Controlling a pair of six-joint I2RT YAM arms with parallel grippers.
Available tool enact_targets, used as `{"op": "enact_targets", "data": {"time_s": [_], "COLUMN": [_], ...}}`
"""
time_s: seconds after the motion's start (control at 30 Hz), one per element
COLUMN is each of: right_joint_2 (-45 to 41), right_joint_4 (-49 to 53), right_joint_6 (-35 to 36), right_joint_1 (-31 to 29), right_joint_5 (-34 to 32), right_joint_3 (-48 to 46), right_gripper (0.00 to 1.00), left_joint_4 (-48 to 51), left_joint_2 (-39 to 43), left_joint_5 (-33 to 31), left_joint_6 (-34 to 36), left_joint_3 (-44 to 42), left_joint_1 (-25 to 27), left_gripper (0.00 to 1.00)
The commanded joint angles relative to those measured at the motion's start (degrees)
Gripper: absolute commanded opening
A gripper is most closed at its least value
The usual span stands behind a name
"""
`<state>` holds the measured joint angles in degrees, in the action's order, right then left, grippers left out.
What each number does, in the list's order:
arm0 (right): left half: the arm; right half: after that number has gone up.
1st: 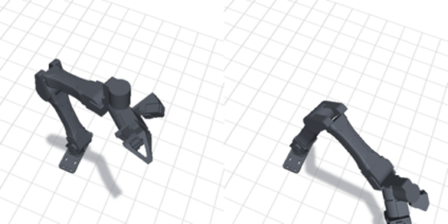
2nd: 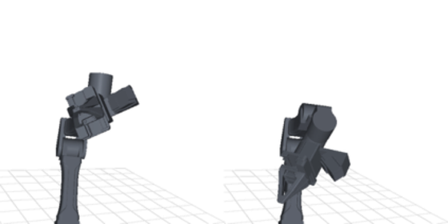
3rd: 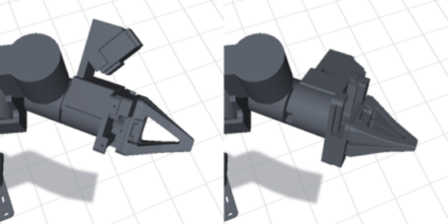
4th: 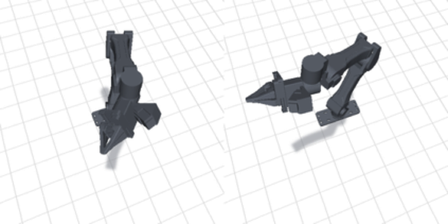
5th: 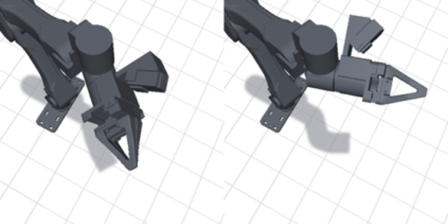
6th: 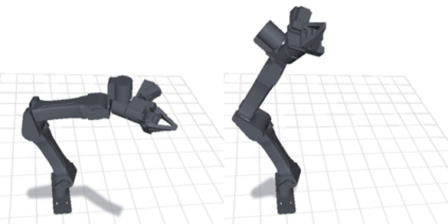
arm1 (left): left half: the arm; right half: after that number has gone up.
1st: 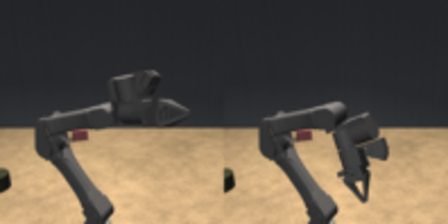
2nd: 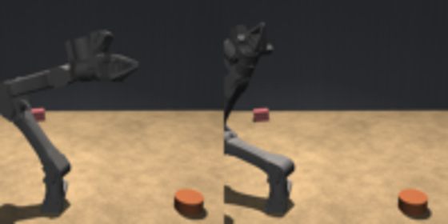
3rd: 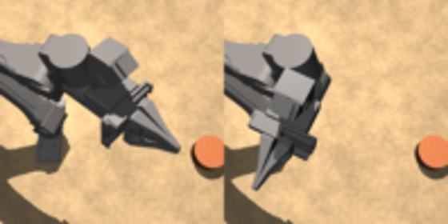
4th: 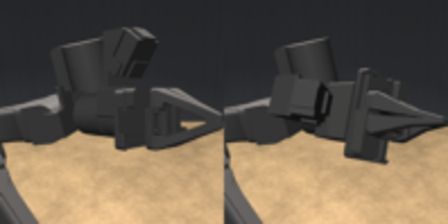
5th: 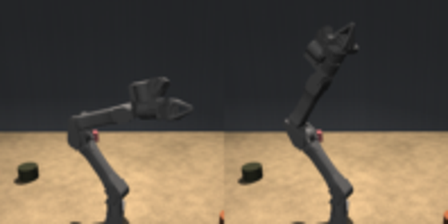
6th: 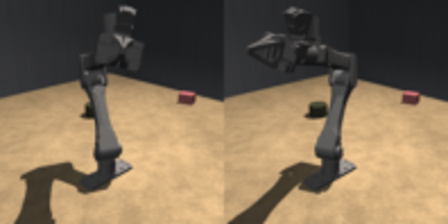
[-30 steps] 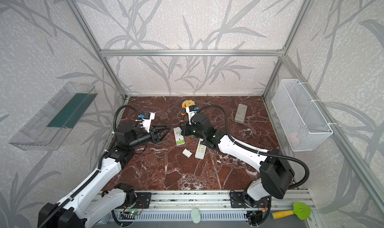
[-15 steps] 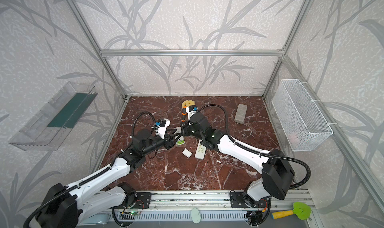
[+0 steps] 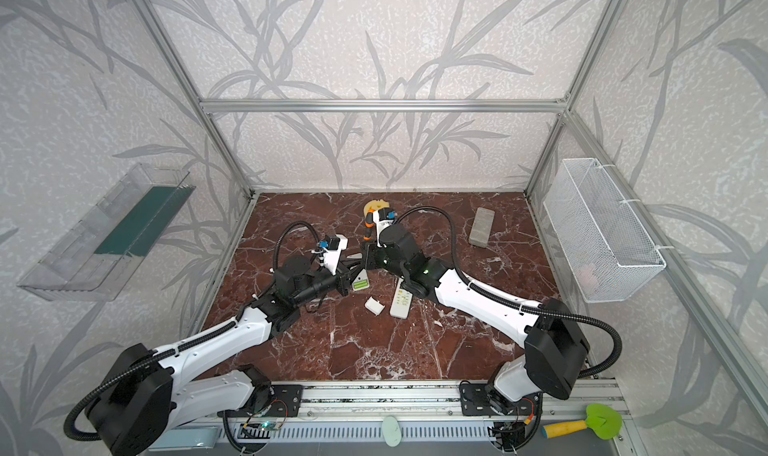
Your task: Unload the batteries from the remote control
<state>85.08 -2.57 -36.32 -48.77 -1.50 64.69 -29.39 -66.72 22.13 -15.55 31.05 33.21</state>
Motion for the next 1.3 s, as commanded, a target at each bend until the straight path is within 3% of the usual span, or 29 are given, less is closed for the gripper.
{"op": "enact_targets", "data": {"time_s": [0.0, 0.13, 0.17, 0.27, 0.43, 0.6, 0.87, 1.03, 1.1, 1.17, 1.27], "right_joint_2": [-0.68, -2.68, -3.69, -7.63, -13.14, -16.98, -15.47, -13.55, -13.53, -13.92, -14.78], "right_joint_4": [0.15, -1.62, -1.9, -4.74, -5.63, -8.22, -23.11, -23.31, -23.34, -23.92, -23.8], "right_joint_6": [0.98, 4.24, 5.11, 5.82, 12.4, 15.3, 4.11, 2.67, 2.25, 1.48, 1.08], "right_joint_1": [-0.79, -0.05, 0.8, 5.22, 9.43, 10.31, 12.99, 13.94, 14.52, 15.26, 15.9], "right_joint_5": [0.26, 1.64, 3.03, 11.15, 25.95, 31.62, 33.24, 34.2, 33.78, 33.36, 32.43], "right_joint_3": [1.48, 0.41, -0.07, -2.02, -1.74, -2.99, -8.25, -6.97, -7.07, -7.5, -8.08], "right_gripper": [0.01, 0.5, 0.57, 0.68, 0.74, 0.82, 0.79, 0.75, 0.66, 0.44, 0.22], "left_joint_4": [-1.42, 2.93, 4.73, 10.34, 14.99, 11.1, 0.97, -0.82, 0.03, 1.53, 5.21], "left_joint_2": [-0.2, 2.68, 3.88, 7.33, 10.02, 9.82, 7.4, 6.89, 6.7, 6.43, 6.06], "left_joint_5": [0.05, 2.99, 4.26, 7.62, 13.73, 18.21, 23.37, 25.38, 26.06, 26.29, 26.54], "left_joint_6": [0.06, 1.81, 2.47, 4.23, 3.54, -3.35, -12.07, -13.53, -13.31, -12.82, -11.12], "left_joint_3": [2.0, 2.65, 2.9, 4.26, 8.23, 9.38, 8.33, 8.06, 8.24, 8.34, 8.87], "left_joint_1": [-0.37, -0.68, -0.77, -1.37, -2.7, -3.33, -3.64, -3.59, -3.65, -3.69, -3.92], "left_gripper": [0.0, 0.0, 0.0, 0.0, 0.0, 0.0, 0.0, 0.0, 0.0, 0.0, 0.0]}}
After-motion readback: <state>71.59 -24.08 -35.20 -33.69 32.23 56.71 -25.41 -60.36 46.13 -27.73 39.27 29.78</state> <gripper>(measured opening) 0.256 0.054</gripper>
